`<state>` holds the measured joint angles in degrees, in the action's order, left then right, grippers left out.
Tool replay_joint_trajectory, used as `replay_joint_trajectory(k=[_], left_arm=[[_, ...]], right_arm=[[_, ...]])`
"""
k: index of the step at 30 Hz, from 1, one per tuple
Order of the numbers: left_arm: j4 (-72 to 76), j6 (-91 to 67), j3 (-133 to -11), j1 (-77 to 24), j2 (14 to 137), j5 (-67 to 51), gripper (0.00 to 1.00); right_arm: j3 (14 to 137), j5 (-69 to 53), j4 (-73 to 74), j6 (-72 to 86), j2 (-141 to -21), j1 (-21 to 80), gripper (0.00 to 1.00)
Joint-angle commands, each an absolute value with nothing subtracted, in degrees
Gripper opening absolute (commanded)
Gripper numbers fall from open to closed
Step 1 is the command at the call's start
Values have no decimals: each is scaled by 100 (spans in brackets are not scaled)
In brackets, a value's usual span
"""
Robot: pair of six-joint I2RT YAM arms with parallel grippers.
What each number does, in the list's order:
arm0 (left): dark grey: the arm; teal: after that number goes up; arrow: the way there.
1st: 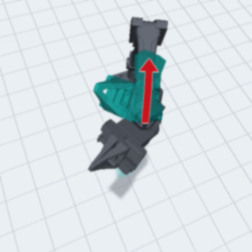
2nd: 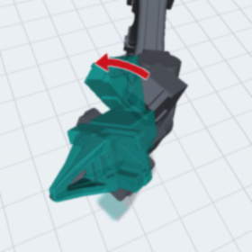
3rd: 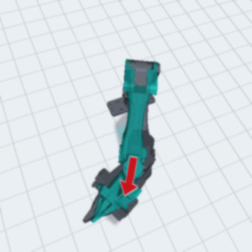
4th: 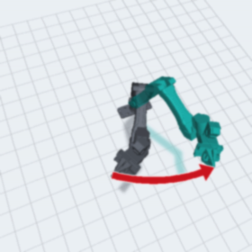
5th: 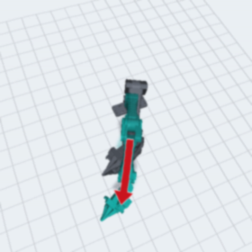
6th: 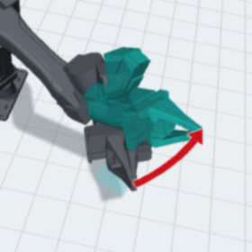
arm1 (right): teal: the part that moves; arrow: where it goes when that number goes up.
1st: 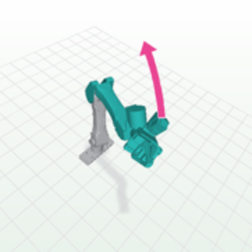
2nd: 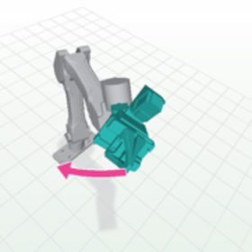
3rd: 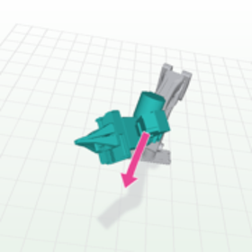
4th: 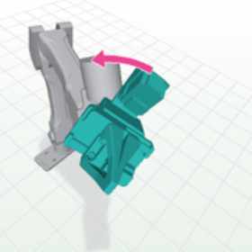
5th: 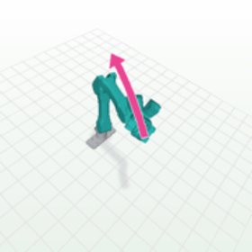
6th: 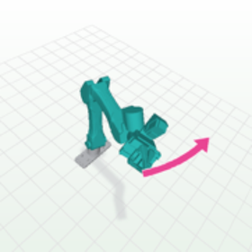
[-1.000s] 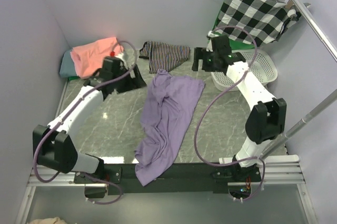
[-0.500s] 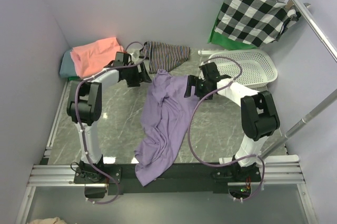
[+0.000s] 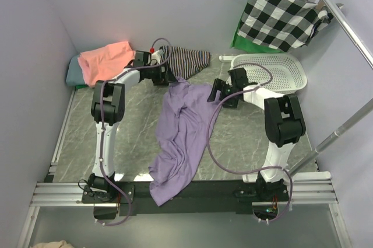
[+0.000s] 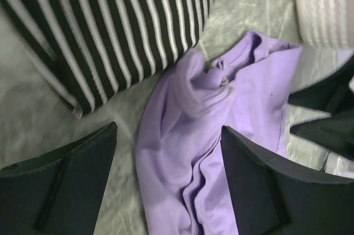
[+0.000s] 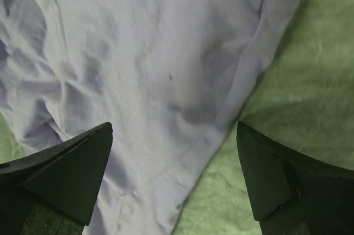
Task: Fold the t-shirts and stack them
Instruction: Fold the tshirt
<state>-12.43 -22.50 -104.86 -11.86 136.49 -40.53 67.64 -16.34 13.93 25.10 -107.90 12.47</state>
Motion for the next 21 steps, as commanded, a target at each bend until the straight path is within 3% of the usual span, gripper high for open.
replay_joint_trajectory(k=[1, 7, 10, 11, 12, 15, 17, 21], left_arm=[[-1591, -1636, -10758, -1248, 13948, -4588, 81], [-2117, -1118, -10810, -1546, 14229, -4509, 73], [-2101, -1046, -10723, -1749, 14238, -4395, 65], [-2031, -1089, -10679, -1801, 14212, -4412, 58], [-1952, -1159, -10600, -1810, 14186, -4456, 54], [-1662, -1379, -10390, -1828, 14028, -4492, 37], [-1478, -1494, -10275, -1828, 13818, -4360, 26], [-1381, -1591, -10161, -1784, 13396, -4131, 13]], right_arm=[[7048, -1679, 1318, 2540, -11319, 1108, 100], [7479, -1942, 1415, 2663, -11724, 1107, 100], [7541, -1995, 1389, 2716, -11786, 1099, 97], [7550, -2013, 1397, 2707, -11812, 1107, 95], [7576, -2030, 1397, 2724, -11839, 1107, 90], [7576, -2065, 1345, 2751, -11883, 1099, 58], [7576, -2057, 1327, 2699, -11830, 1107, 50], [7585, -1986, 1336, 2540, -11611, 1108, 0]])
